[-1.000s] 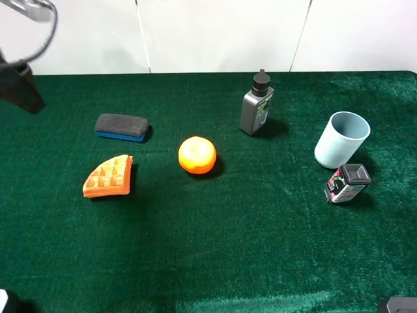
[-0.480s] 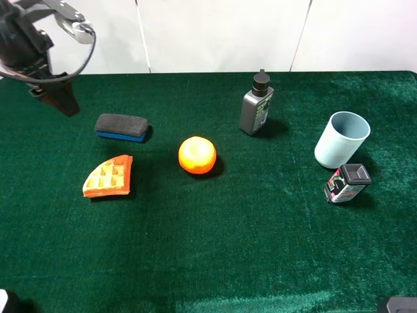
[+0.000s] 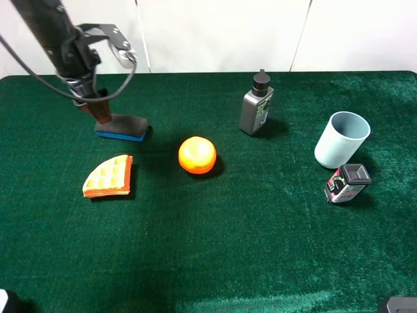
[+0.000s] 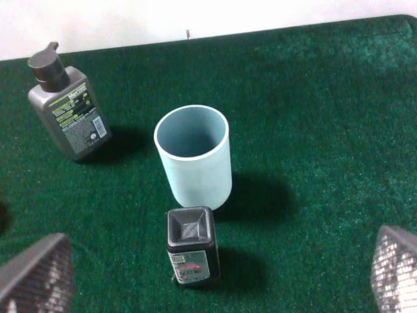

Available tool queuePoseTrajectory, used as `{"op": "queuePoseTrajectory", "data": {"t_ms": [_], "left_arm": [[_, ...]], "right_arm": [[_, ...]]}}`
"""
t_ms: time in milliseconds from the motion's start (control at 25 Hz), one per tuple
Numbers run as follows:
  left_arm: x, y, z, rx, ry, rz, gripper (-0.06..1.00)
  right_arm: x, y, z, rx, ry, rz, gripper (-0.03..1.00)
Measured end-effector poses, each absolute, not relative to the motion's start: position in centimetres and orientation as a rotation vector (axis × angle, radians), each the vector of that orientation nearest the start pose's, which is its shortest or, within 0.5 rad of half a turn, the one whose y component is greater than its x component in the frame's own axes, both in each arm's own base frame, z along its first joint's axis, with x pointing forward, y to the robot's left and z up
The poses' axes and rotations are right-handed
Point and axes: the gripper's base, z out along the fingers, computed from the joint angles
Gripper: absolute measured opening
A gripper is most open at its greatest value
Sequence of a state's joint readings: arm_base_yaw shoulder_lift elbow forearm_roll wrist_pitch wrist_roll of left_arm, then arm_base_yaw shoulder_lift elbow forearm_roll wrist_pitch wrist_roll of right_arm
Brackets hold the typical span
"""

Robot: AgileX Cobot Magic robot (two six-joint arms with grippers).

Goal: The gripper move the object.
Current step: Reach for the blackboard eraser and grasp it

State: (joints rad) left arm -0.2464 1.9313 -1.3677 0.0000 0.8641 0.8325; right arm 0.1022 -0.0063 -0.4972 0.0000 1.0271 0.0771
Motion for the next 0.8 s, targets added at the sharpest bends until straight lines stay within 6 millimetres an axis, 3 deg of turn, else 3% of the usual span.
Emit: {"op": "queuePoseTrajectory", "data": {"t_ms": [240, 800], "left_arm": [[38.7, -11.2, 17.5, 1.652, 2.437, 0.113, 0.95], [39.3, -11.1, 13.9, 1.867, 2.379, 0.139, 0.98]], "right_arm": [[-0.4, 0.0, 27.9, -0.025, 2.009, 0.115, 0.70], [-0.4, 0.0, 27.9, -0.025, 2.009, 0.115, 0.70]]}}
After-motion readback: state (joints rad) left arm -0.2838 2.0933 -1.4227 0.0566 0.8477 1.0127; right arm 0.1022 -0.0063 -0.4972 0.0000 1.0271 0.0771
